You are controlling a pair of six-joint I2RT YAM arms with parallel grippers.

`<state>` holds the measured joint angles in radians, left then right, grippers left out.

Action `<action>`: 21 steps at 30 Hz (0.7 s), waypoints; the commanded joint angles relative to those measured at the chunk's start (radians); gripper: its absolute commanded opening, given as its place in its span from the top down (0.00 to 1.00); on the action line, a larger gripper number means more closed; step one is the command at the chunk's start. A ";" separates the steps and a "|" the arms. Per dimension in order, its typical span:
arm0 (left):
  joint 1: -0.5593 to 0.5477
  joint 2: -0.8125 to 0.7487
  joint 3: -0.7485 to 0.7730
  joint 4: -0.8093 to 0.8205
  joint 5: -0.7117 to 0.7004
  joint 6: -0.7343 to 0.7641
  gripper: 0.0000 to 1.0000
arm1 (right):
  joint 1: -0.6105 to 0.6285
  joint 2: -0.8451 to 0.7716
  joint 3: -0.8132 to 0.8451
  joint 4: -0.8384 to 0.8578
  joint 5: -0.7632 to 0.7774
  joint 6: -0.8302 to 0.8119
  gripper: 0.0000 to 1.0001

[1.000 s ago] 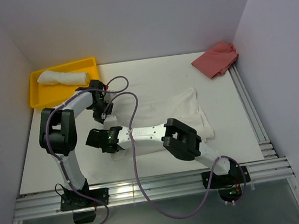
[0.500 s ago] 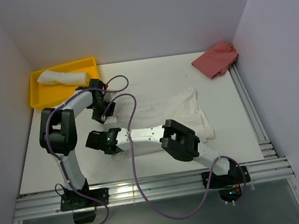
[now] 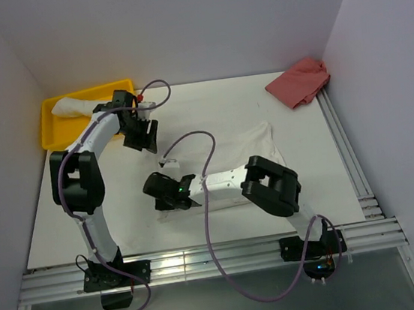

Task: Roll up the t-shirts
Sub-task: Roll the tshirt

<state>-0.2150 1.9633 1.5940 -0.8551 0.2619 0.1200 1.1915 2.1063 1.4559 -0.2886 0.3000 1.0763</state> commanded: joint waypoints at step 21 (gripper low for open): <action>0.097 -0.078 -0.216 0.074 0.332 0.038 0.33 | -0.124 -0.083 -0.647 1.123 -0.398 0.361 0.82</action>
<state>-0.1173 1.9007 1.3869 -0.8391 0.5201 0.1650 1.0729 2.0014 0.8238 0.7025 -0.0593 1.3769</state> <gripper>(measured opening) 0.676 0.204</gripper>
